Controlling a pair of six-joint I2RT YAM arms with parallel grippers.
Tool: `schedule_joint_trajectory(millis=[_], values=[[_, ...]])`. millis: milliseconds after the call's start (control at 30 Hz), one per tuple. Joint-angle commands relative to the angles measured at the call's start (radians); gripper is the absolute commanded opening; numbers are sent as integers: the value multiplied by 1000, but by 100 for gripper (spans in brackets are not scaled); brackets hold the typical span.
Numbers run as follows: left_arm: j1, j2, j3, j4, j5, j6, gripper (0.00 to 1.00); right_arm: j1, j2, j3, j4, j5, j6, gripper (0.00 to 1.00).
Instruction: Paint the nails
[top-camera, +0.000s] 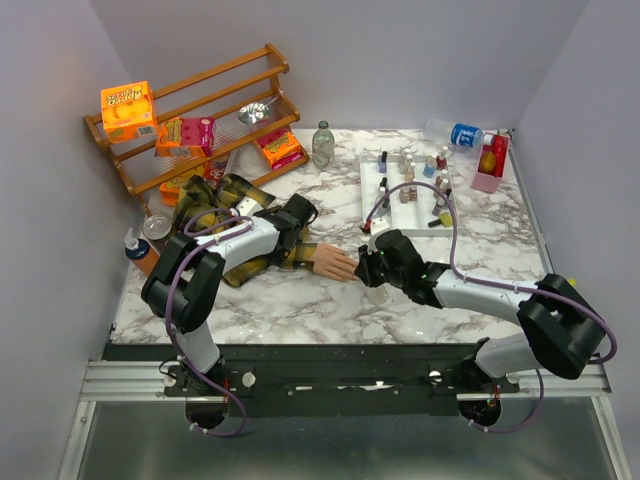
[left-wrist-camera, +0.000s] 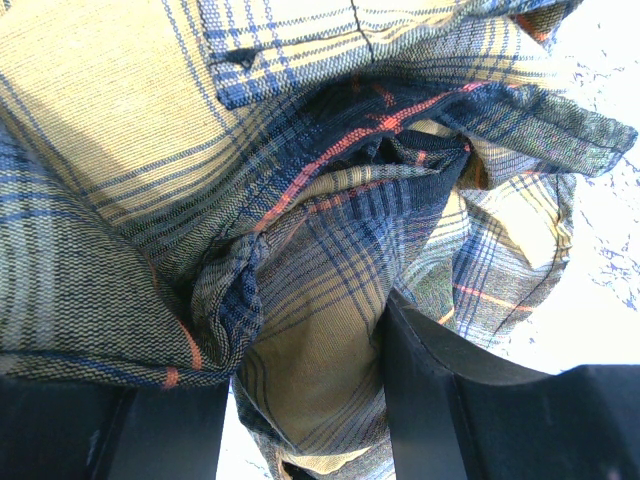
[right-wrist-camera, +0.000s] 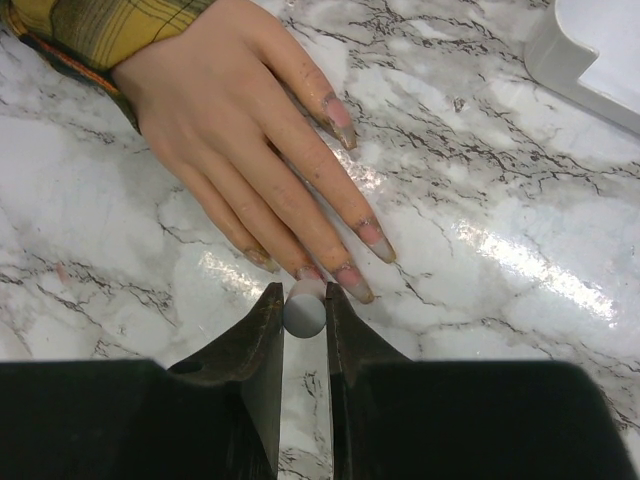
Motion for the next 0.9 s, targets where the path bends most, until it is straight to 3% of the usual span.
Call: schedule_joint_trajectory(millis=[0,867], values=[[8,19,-30,24,40,27,52,5,-15,-18,-17,31,14,1],[8,16,-31,24,38,27,52,7,-60,-38,-49,92,35,1]])
